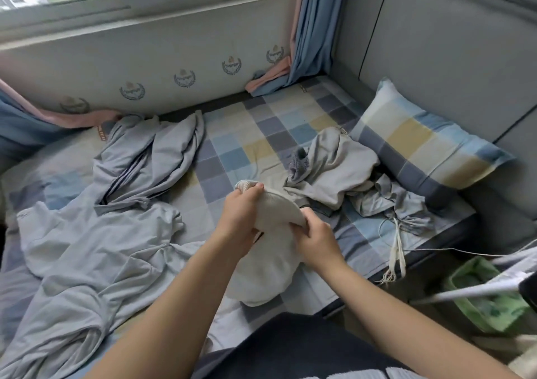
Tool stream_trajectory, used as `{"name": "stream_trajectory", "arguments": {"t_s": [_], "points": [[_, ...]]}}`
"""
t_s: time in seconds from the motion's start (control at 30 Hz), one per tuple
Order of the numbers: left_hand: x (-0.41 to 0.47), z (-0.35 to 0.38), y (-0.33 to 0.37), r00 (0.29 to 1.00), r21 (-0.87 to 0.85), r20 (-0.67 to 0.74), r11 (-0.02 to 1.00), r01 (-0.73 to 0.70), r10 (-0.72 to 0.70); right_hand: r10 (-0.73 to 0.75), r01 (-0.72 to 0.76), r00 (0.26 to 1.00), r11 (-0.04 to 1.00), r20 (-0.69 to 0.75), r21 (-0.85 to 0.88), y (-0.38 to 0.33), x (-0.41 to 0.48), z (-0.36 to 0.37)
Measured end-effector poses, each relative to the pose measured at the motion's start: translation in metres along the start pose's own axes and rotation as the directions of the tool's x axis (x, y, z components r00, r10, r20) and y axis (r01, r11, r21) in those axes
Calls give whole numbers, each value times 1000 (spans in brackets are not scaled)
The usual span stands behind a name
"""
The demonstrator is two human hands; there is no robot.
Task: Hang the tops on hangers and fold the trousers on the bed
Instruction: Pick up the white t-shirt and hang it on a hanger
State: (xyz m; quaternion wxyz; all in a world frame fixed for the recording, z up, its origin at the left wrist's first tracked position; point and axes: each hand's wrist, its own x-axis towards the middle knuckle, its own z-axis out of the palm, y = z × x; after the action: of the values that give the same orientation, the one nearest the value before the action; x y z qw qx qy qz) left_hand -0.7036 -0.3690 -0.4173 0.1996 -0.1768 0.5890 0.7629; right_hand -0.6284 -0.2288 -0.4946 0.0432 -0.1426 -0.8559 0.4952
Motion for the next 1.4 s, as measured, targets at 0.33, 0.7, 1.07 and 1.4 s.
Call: {"name": "stream_trajectory", "arguments": {"t_s": [0.33, 0.7, 1.07, 1.4], "points": [[0, -33, -5, 943, 449, 305, 854, -263, 130, 192, -163, 981, 720, 32, 674, -61, 37, -52], [-17, -14, -28, 941, 512, 279, 800, -314, 190, 261, -192, 965, 776, -28, 601, -82, 62, -89], [-24, -2, 16, 973, -33, 224, 997, 65, -56, 13, -51, 985, 974, 169, 220, -35, -13, -9], [0, -16, 60, 983, -60, 177, 997, -39, 50, -30, 34, 999, 985, -26, 167, -32, 32, -28]]}}
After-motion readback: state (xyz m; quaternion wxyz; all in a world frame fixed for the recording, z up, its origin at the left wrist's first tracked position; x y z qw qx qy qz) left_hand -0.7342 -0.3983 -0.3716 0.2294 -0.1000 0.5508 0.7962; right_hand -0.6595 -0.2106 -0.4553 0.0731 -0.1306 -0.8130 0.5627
